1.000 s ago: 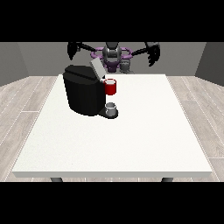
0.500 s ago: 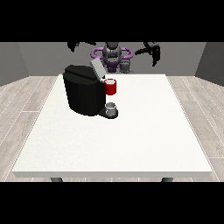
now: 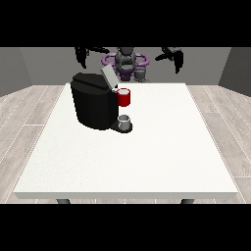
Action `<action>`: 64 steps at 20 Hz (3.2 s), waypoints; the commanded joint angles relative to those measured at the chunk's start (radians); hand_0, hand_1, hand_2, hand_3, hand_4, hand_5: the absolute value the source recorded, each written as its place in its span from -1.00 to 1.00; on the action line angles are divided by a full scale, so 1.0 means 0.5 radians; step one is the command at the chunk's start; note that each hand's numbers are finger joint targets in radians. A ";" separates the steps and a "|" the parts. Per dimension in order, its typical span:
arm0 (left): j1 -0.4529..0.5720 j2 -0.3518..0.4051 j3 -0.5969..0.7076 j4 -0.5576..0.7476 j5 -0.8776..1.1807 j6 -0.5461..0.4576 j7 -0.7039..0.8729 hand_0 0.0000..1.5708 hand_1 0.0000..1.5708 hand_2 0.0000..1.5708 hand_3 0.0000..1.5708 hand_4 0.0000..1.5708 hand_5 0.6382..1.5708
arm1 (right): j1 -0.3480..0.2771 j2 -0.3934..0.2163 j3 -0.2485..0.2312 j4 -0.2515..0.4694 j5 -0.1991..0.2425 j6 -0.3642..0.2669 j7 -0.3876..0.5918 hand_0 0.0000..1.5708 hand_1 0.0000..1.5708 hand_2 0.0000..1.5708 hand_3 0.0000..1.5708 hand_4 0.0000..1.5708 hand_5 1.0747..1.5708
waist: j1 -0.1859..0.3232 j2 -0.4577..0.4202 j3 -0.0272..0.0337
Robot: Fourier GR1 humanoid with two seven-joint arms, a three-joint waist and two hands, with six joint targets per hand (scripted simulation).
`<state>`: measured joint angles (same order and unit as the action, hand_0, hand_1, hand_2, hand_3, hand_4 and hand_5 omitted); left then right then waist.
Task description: Insert the coffee pod into the coffee machine and close the lid
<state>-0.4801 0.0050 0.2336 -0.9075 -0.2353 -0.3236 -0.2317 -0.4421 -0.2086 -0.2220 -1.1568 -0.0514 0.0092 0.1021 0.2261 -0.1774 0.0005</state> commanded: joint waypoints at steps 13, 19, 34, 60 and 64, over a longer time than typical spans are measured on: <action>0.356 0.087 -0.160 -0.742 0.212 0.078 0.199 -1.00 -1.00 -1.00 -1.00 -0.52 1.00 | -0.348 0.051 0.102 0.259 0.007 0.020 -0.053 -1.00 -1.00 -1.00 -1.00 -1.00 1.00 | -0.076 0.309 -0.001; 0.466 0.038 -0.222 -0.964 0.242 0.131 0.382 -1.00 -1.00 -1.00 -1.00 -0.54 1.00 | -0.302 0.143 0.222 0.321 0.091 0.014 -0.120 -1.00 -1.00 -1.00 -1.00 -1.00 1.00 | -0.098 0.278 -0.001; 0.383 0.157 -0.190 -0.906 0.195 0.208 0.216 -1.00 -1.00 -1.00 -1.00 -0.57 1.00 | -0.868 0.122 0.326 0.313 0.211 -0.028 0.007 -1.00 -1.00 -1.00 -1.00 -0.87 1.00 | -0.089 0.550 -0.002; 0.108 0.113 -0.359 -0.970 0.190 0.096 0.248 -1.00 -1.00 -1.00 -1.00 -0.49 1.00 | -1.146 -0.161 0.396 -0.176 0.409 -0.077 0.583 -1.00 -1.00 -1.00 -1.00 -0.93 1.00 | 0.422 0.799 0.000; 0.075 0.050 -0.434 -1.037 0.183 0.095 0.301 -1.00 -1.00 -1.00 -1.00 -0.45 1.00 | -1.245 -0.182 0.386 -0.124 0.453 -0.123 0.489 -1.00 -1.00 -1.00 -1.00 -1.00 1.00 | 0.527 0.873 0.000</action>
<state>-0.4038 0.0421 0.0316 -1.4075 -0.1416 -0.2788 -0.1130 -0.9880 -0.3025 -0.0599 -1.2183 0.1634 -0.0800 0.4352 0.4378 0.2282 0.0139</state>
